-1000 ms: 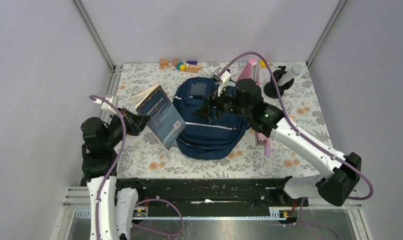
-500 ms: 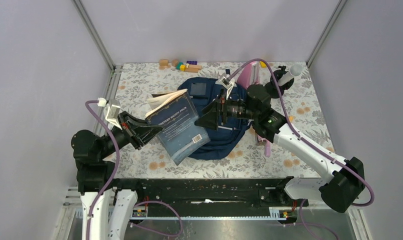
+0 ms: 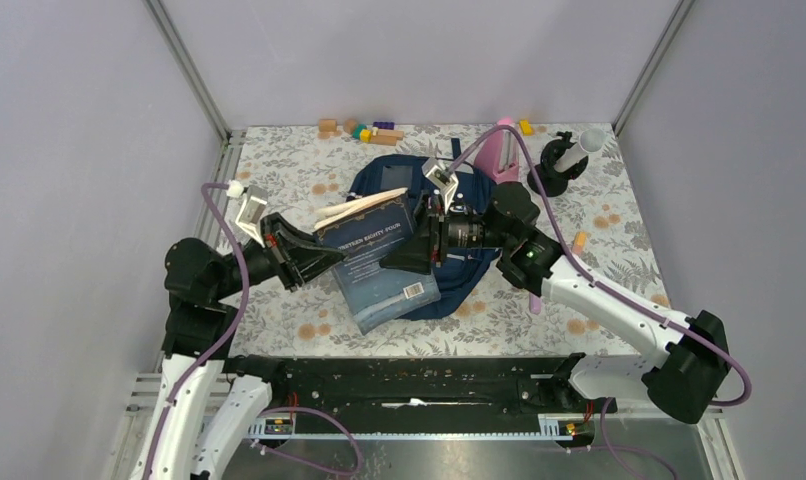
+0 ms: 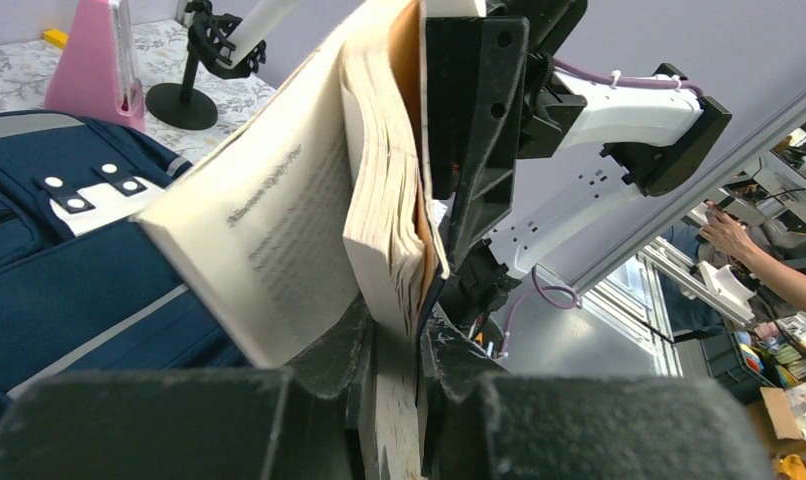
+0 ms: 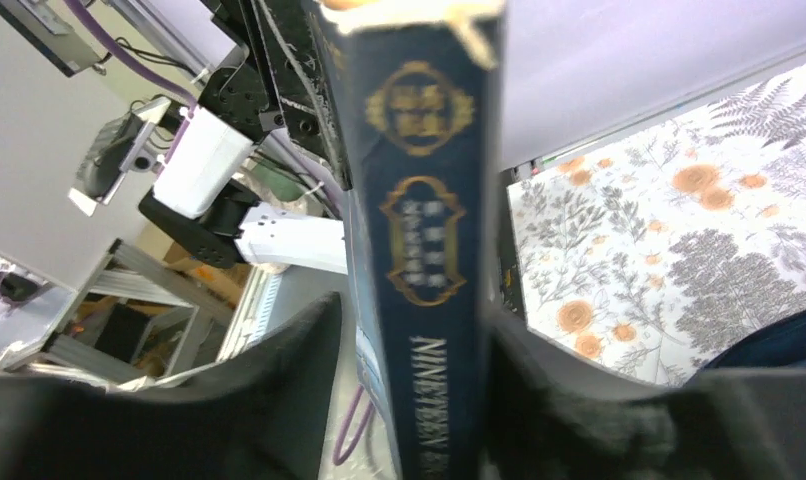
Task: Pack the student bag
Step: Pick up the book from the center of the board, then place the book in the student bag.
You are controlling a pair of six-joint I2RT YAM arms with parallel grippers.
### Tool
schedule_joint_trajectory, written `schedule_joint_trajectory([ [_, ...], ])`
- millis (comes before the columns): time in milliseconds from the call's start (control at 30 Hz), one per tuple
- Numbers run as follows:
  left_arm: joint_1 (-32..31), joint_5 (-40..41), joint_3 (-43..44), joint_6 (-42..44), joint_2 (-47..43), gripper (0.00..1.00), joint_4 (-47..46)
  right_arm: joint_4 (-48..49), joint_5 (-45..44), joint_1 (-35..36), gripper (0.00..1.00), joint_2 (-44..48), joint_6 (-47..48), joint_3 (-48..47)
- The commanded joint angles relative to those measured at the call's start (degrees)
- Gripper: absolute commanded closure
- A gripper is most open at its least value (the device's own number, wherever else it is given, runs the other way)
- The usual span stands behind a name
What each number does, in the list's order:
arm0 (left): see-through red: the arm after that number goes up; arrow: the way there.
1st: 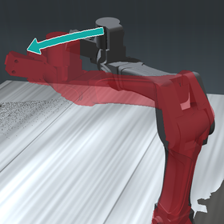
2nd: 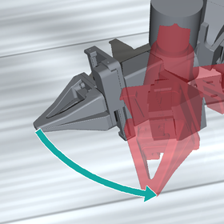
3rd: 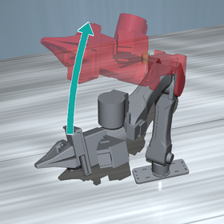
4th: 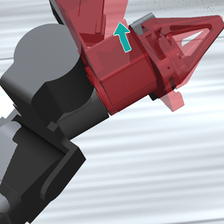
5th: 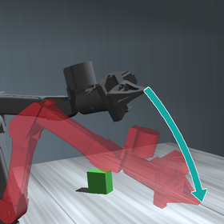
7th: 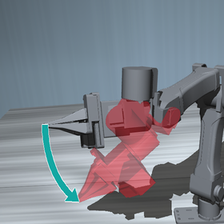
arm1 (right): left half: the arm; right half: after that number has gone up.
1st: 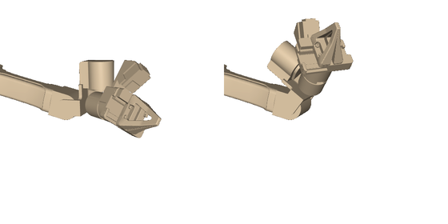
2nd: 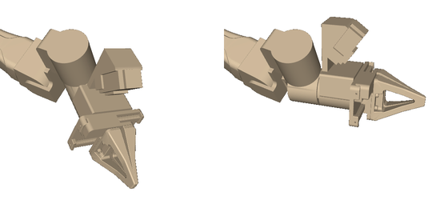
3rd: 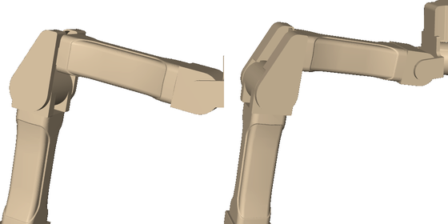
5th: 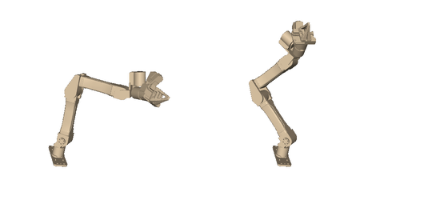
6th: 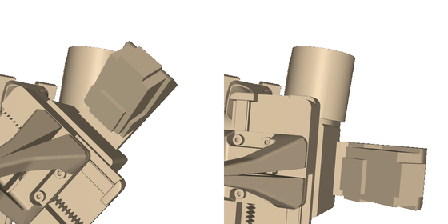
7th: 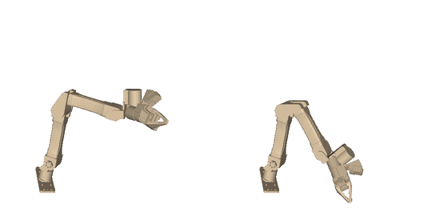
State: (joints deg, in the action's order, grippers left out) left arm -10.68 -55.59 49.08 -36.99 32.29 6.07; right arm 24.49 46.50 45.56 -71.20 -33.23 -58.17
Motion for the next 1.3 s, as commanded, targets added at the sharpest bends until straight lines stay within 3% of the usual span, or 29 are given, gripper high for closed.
schedule_joint_trajectory([
  [0, -0.84, 4.02, 1.01, 1.87, 1.6, 1.0, -8.91, 3.72, 0.13, 0.49, 0.56, 3.57, -1.13, 1.12],
  [67, -0.92, 4.33, 1.29, 3.39, 2.64, 1.0, -7.68, 0.34, -2.53, 0.48, 0.84, 5.28, 1.53, 1.66],
  [100, -0.92, 4.72, 1.59, 4.8, 3.43, 1.0, -6.41, -1.59, -4.18, 0.46, 0.94, 6.35, 2.83, 1.95],
  [133, -0.92, 5.41, 2.18, 6.6, 4.15, 0.93, -3.32, -3.69, -6.35, 0.1, 1.0, 7.47, 4.33, 2.31],
  [167, -0.92, 6.23, 2.84, 9.39, 5.05, 0.72, 1.23, -5.6, -8.45, -0.52, 1.0, 8.82, 5.64, 2.76],
  [233, -1.05, 11.43, 3.44, 14.69, 6.7, 0.16, 7.17, -10.5, -13.28, -2.52, 1.0, 11.45, 7.34, 3.62],
  [267, -1.64, 15.93, 3.1, 16.1, 7.96, 0.04, 8.68, -13.59, -15.63, -3.99, 1.0, 12.79, 8.31, 4.19],
  [300, -2.61, 19.16, 2.82, 17.63, 9.18, 0.02, 9.87, -16.24, -17.13, -5.4, 1.0, 13.76, 9.87, 4.53],
  [433, -9.68, 29.45, 2.43, 22.85, 15.16, 0.01, 12.06, -30.87, -26.19, -10.76, 1.0, 17.28, 16.71, 3.9],
  [633, -21.53, 41.07, 3.83, 32.8, 21.43, 0.01, 13.18, -39.38, -28.57, -23.64, 1.0, 23.14, 19.17, 5.92],
  [1000, -42.04, 44.26, 11.18, 47.59, 44.82, 0.06, 15.55, -43.47, -24.02, -43.16, 1.0, 27.7, 18.56, 13.7],
  [1167, -47.3, 49.14, 14.93, 50.54, 52.62, 0.16, 18.14, -44.43, -24.56, -44.19, 1.0, 30.19, 18.43, 15.44],
  [1267, -48.69, 51.32, 16.62, 50.18, 55.36, 0.35, 18.24, -45.34, -24.84, -44.33, 1.0, 30.96, 18.31, 16.0],
])
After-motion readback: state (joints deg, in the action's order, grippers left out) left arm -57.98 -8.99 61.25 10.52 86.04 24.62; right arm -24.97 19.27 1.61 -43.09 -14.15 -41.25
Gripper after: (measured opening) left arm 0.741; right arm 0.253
